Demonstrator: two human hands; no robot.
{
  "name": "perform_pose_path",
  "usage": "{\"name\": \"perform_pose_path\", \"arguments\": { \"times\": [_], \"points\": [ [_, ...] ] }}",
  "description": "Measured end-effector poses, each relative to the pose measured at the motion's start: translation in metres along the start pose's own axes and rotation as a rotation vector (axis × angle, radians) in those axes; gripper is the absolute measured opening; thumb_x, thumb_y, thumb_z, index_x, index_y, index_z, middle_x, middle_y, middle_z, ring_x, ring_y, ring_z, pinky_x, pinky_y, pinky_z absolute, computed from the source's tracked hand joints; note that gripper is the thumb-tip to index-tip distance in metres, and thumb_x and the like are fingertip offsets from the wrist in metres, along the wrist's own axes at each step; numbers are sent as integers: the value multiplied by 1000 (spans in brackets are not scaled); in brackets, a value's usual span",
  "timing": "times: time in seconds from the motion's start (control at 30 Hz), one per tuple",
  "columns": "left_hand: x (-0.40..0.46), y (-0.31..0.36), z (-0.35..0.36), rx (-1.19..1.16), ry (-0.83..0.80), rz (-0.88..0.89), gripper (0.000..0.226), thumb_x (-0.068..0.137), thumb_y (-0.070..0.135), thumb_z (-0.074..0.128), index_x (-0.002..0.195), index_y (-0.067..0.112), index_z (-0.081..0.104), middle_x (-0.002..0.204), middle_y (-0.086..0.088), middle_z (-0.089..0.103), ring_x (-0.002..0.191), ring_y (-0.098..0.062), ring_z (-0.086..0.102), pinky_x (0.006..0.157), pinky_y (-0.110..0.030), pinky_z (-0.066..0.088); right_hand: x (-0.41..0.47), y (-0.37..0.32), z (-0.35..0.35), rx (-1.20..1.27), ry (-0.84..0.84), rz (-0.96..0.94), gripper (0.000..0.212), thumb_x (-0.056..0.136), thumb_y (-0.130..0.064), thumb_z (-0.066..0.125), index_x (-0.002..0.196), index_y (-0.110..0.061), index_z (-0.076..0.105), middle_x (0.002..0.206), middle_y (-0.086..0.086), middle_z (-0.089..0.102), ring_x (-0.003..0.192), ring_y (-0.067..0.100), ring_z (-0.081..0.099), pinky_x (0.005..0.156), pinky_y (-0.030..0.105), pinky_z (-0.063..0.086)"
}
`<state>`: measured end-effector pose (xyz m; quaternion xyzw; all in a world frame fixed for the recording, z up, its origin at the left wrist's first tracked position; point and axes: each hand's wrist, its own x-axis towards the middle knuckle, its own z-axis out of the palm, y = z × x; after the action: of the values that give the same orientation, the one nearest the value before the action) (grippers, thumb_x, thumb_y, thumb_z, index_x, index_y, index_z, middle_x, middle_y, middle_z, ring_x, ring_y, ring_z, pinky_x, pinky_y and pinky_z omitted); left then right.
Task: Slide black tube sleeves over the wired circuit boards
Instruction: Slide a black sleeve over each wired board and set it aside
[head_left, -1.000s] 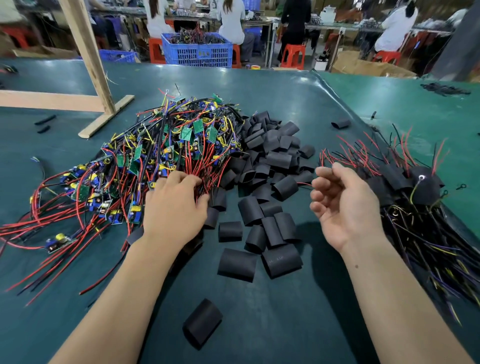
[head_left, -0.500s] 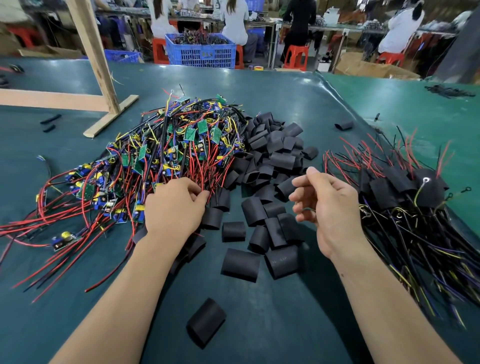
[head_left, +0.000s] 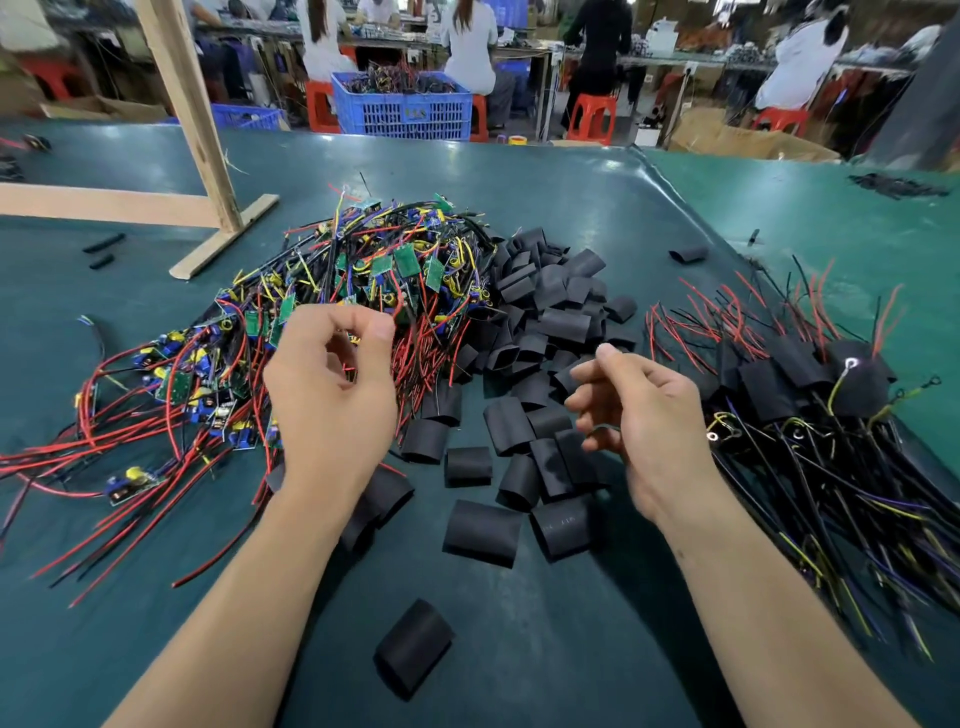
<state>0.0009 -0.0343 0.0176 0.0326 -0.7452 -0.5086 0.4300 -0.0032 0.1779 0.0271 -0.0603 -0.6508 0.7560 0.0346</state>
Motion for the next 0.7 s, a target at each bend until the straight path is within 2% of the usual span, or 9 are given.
{"name": "perform_pose_path", "arguments": {
  "times": [0.07, 0.13, 0.2, 0.3, 0.37, 0.43, 0.53, 0.63, 0.7],
  "points": [
    [-6, 7, 2, -88, -88, 125, 10, 92, 14, 62, 84, 19, 62, 75, 13, 58, 61, -1, 46, 59, -15, 35, 0, 3, 1, -52, -90, 8, 24, 98, -22, 57, 81, -10, 69, 62, 4, 66, 44, 12, 54, 38, 21, 42],
    [-14, 12, 4, -182, -235, 270, 10, 92, 9, 60, 82, 13, 61, 77, 5, 61, 65, -11, 53, 62, -21, 39, -1, 8, 6, -135, -186, -25, 7, 94, -15, 63, 98, -14, 68, 70, 2, 68, 47, 14, 56, 39, 24, 45],
    [-25, 17, 8, -249, -370, 352, 11, 92, 12, 58, 81, 10, 61, 77, 0, 62, 67, -19, 57, 63, -27, 44, -3, 16, 11, -268, -260, -86, 39, 89, -7, 68, 122, -25, 58, 84, 2, 67, 54, 18, 59, 45, 29, 47],
    [-39, 24, 14, -370, -536, 305, 16, 91, 14, 58, 79, 3, 62, 77, -5, 65, 69, -23, 63, 63, -34, 50, -5, 18, 14, -325, -390, -177, 69, 88, 3, 66, 134, -43, 42, 102, 6, 63, 64, 18, 59, 54, 32, 53],
    [-46, 28, 17, -430, -638, 297, 15, 89, 10, 60, 80, -1, 63, 81, -11, 68, 75, -29, 67, 67, -39, 54, -5, 17, 13, -318, -405, -256, 69, 88, 8, 63, 133, -40, 44, 105, 8, 63, 71, 14, 58, 64, 25, 53],
    [-49, 32, 19, -465, -713, 314, 14, 88, 8, 60, 80, -2, 63, 83, -11, 69, 77, -29, 68, 69, -35, 54, -5, 15, 13, -344, -362, -346, 53, 90, 6, 63, 128, -31, 53, 99, 2, 66, 74, 3, 59, 72, 18, 50],
    [-48, 33, 19, -491, -710, 328, 29, 93, 22, 57, 77, -2, 63, 79, -11, 68, 71, -29, 66, 65, -34, 51, -5, 12, 14, -261, -267, -375, 20, 95, -3, 58, 109, -13, 70, 84, -4, 73, 70, -2, 65, 66, 14, 49],
    [-43, 25, 19, -352, -519, 301, 59, 102, 35, 42, 57, 2, 57, 55, -6, 56, 49, -21, 53, 49, -31, 39, -4, 7, 9, -15, -242, -257, 18, 97, -6, 56, 104, -14, 70, 80, 6, 74, 72, 15, 68, 66, 28, 55],
    [-38, 20, 20, -180, -361, 292, 63, 103, 30, 41, 45, 5, 41, 42, -4, 40, 38, -19, 39, 41, -32, 27, -4, 4, 6, 31, -278, -204, 17, 93, -4, 61, 102, -12, 72, 73, 5, 70, 65, 10, 65, 60, 19, 52]
  ]
}}
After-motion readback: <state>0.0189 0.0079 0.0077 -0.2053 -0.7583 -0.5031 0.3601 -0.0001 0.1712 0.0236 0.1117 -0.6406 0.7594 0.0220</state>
